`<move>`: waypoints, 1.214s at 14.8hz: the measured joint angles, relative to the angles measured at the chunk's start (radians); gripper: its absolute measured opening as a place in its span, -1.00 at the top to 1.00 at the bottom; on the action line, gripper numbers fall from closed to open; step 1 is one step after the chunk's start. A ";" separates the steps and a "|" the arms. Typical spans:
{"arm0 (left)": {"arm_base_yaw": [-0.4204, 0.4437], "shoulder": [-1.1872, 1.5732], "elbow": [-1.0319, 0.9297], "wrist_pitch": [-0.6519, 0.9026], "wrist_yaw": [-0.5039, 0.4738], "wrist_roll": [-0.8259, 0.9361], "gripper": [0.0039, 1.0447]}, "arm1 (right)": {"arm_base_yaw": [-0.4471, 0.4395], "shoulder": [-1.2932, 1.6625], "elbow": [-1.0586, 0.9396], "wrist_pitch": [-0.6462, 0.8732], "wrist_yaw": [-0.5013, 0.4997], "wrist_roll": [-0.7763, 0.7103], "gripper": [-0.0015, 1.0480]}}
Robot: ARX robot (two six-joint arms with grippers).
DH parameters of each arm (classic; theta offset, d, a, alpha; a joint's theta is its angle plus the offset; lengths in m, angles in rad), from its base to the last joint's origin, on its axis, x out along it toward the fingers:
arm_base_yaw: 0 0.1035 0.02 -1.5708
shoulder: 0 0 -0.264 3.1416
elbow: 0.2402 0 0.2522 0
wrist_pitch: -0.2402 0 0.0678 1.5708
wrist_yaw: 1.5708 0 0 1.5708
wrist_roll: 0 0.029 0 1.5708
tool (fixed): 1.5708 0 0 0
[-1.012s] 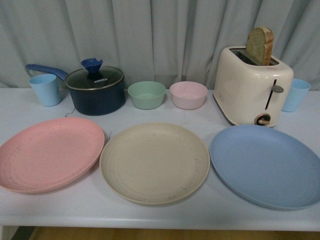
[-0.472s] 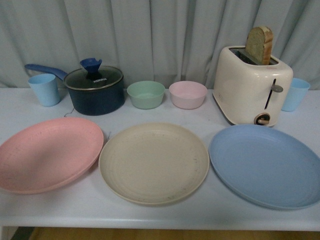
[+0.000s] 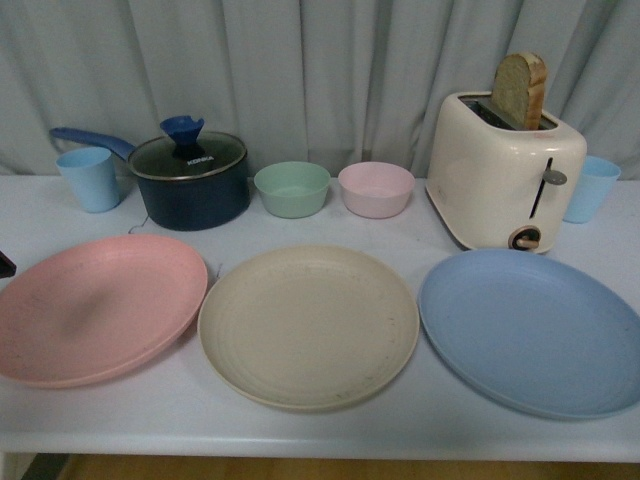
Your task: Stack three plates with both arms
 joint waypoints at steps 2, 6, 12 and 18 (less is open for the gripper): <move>0.005 0.076 0.074 -0.021 0.006 -0.009 -0.88 | 0.000 0.000 0.000 0.000 0.000 0.000 -0.87; -0.004 0.185 0.148 -0.003 -0.011 0.010 -0.88 | 0.000 0.000 0.000 0.000 0.000 0.000 -0.87; 0.010 0.345 0.225 0.027 -0.024 0.019 -0.46 | 0.000 0.000 0.000 0.000 0.000 0.000 -0.87; 0.044 0.344 0.236 0.016 0.000 -0.021 0.84 | 0.000 0.000 0.000 0.000 0.000 0.000 -0.87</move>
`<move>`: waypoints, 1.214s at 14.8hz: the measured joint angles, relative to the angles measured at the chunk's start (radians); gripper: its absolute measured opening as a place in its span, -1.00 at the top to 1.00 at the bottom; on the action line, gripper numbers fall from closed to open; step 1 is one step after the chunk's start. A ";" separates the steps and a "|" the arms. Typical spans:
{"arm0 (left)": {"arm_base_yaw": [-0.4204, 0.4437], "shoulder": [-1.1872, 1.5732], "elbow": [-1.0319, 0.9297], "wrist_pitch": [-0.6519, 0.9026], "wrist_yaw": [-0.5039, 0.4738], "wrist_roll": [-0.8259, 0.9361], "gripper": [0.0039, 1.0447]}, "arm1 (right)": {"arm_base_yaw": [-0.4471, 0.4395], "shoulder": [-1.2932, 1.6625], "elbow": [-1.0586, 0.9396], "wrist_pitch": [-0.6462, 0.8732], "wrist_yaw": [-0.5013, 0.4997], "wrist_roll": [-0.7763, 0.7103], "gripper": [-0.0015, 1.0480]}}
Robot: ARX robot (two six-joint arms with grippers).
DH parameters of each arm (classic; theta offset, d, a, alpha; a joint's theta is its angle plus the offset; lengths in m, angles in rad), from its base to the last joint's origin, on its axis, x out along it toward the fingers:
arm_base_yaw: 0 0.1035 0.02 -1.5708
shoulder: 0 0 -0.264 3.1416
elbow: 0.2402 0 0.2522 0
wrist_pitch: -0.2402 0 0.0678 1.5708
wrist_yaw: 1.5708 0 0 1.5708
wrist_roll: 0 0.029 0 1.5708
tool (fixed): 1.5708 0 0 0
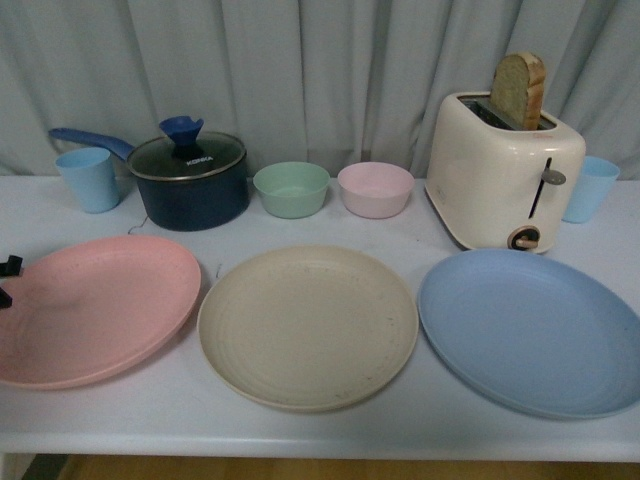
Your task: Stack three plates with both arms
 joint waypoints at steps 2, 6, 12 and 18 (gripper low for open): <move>0.013 -0.055 -0.038 0.010 0.025 -0.049 0.96 | 0.000 0.000 0.000 0.000 0.000 0.000 -0.87; 0.028 -0.315 -0.175 -0.034 -0.052 -0.063 0.96 | 0.000 0.000 0.000 0.000 0.000 0.000 -0.87; -0.172 -0.585 -0.212 -0.101 -0.156 -0.154 0.96 | 0.000 0.000 0.000 0.000 0.000 0.000 -0.87; -0.521 -0.405 -0.178 -0.081 -0.283 -0.328 0.96 | 0.000 0.000 0.000 0.000 0.000 0.000 -0.87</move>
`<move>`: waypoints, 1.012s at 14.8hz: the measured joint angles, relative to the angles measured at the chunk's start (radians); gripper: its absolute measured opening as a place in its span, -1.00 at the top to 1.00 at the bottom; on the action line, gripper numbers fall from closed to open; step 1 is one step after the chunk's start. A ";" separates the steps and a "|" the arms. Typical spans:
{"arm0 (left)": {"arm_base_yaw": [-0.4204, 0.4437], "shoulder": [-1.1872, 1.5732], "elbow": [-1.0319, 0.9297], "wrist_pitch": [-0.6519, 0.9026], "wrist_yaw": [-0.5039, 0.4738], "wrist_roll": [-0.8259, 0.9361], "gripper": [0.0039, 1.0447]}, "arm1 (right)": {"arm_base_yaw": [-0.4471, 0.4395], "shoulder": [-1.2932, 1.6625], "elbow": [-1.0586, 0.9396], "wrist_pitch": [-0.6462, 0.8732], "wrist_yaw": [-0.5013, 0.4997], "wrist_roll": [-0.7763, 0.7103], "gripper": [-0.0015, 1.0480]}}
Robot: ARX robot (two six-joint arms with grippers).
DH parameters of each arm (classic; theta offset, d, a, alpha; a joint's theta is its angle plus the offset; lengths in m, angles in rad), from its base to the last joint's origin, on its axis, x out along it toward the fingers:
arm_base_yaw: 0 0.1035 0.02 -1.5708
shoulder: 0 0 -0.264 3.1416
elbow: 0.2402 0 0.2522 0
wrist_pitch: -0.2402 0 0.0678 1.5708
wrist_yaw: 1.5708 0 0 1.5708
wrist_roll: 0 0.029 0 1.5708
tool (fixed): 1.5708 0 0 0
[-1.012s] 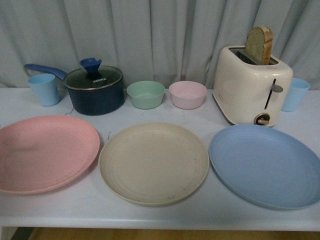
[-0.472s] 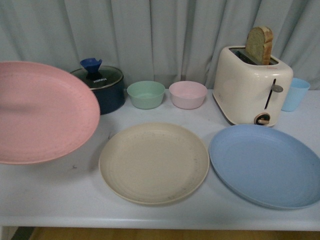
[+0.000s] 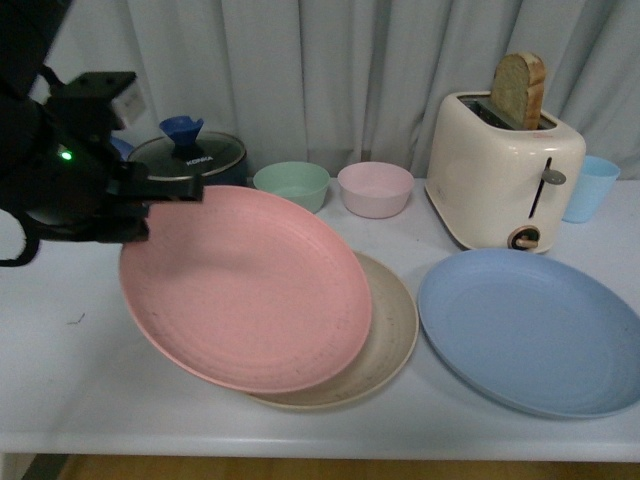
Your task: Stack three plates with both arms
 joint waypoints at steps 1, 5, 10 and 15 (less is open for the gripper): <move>-0.030 0.045 0.029 -0.002 -0.007 -0.010 0.96 | 0.000 0.000 0.000 0.000 0.000 0.000 -0.87; -0.059 0.138 0.105 -0.005 -0.007 -0.018 0.96 | 0.000 0.000 0.000 0.000 0.000 0.000 -0.87; -0.081 0.224 0.163 0.004 -0.007 -0.020 0.54 | 0.000 0.000 0.000 0.000 0.000 0.000 -0.87; -0.058 0.096 0.017 0.132 0.003 0.079 -0.71 | 0.000 0.000 0.000 0.000 0.000 0.000 -0.87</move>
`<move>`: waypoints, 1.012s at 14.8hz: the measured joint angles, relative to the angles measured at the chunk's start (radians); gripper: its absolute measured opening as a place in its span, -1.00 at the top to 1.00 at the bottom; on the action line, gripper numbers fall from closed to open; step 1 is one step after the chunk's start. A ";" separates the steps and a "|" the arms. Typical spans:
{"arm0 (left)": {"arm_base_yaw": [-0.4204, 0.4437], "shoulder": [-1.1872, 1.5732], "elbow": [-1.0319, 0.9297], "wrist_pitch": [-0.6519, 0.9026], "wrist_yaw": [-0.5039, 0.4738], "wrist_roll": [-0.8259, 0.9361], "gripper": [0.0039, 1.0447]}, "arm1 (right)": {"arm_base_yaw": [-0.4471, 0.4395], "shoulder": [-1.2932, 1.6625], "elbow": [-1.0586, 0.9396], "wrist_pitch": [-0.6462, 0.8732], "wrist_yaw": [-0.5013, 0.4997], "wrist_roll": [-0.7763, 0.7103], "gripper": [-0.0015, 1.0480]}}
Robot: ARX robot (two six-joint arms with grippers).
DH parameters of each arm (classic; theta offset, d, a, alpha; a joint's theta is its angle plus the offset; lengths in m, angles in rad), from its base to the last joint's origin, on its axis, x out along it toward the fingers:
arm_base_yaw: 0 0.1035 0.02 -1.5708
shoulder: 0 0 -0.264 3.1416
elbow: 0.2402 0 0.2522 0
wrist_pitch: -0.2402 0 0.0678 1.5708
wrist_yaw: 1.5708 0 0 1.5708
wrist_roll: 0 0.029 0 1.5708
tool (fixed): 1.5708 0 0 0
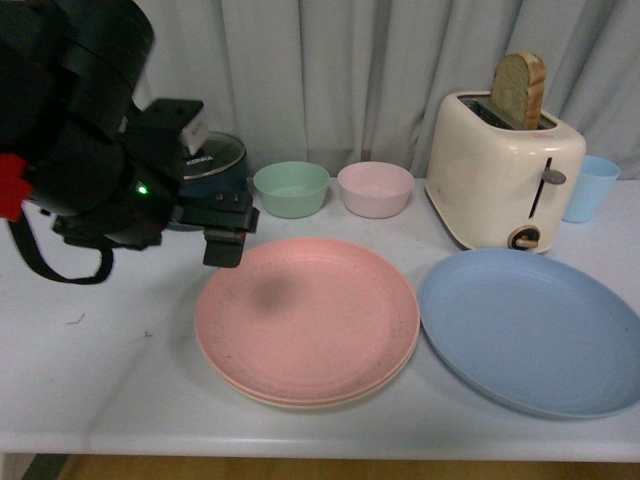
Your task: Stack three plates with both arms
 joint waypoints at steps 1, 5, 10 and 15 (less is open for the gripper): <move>0.016 -0.088 -0.060 0.060 0.000 0.049 -0.90 | 0.000 0.000 0.000 0.000 0.000 0.000 -0.87; 0.069 -0.621 -0.521 0.799 -0.100 0.145 -0.39 | 0.000 0.000 0.000 0.000 0.000 0.000 -0.87; 0.156 -0.861 -0.892 0.853 -0.015 0.039 0.97 | 0.000 0.000 0.000 0.000 0.000 0.000 -0.87; 0.233 -0.977 -0.966 0.822 0.061 0.039 0.97 | 0.000 0.000 0.000 0.000 0.000 0.000 -0.87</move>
